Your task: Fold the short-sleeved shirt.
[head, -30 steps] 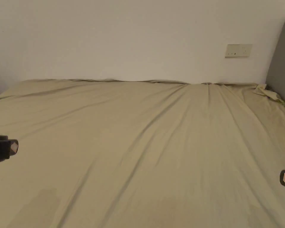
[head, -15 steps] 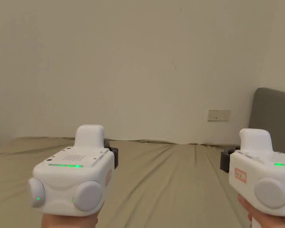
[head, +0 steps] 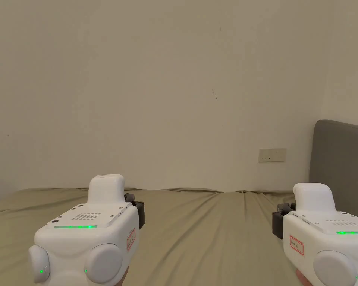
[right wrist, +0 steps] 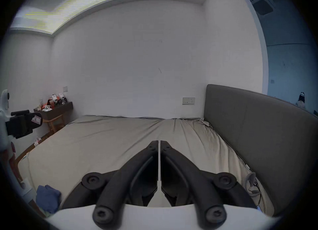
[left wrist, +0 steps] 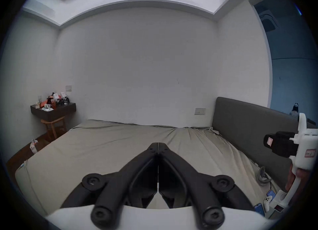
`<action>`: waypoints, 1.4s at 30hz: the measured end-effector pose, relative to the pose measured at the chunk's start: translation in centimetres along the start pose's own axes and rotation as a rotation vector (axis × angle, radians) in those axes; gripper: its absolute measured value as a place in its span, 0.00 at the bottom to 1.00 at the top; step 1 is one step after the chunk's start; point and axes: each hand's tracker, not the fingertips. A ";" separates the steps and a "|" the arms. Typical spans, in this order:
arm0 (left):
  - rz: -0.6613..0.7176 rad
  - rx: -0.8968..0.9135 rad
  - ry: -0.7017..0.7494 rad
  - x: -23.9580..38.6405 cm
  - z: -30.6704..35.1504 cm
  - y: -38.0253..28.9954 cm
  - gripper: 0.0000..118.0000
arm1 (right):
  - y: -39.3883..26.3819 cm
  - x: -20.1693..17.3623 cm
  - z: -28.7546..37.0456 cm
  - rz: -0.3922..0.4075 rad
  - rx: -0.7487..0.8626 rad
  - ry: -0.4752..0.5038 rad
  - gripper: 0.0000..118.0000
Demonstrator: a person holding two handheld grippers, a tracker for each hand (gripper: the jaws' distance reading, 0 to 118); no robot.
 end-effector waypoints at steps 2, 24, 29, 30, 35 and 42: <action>0.013 -0.009 -0.010 0.3 0.7 0.3 0.00 | 0.1 -0.2 0.1 0.001 0.002 0.002 0.04; 0.012 0.024 -0.014 0.0 1.7 1.2 1.00 | 0.6 -2.3 -1.0 0.136 -0.033 -0.182 1.00; -0.012 0.028 -0.004 0.3 1.5 1.3 1.00 | 0.9 -2.8 1.1 0.103 0.014 -0.103 1.00; -0.013 0.028 -0.003 0.1 1.5 1.2 1.00 | 0.9 -2.8 1.2 0.096 0.017 -0.091 1.00; 0.003 0.030 0.001 -0.8 0.5 1.1 1.00 | 1.1 -2.8 1.6 0.080 0.027 -0.084 1.00; 0.004 0.034 0.005 -0.1 1.6 1.2 1.00 | 1.3 -2.4 1.3 0.050 0.020 -0.070 1.00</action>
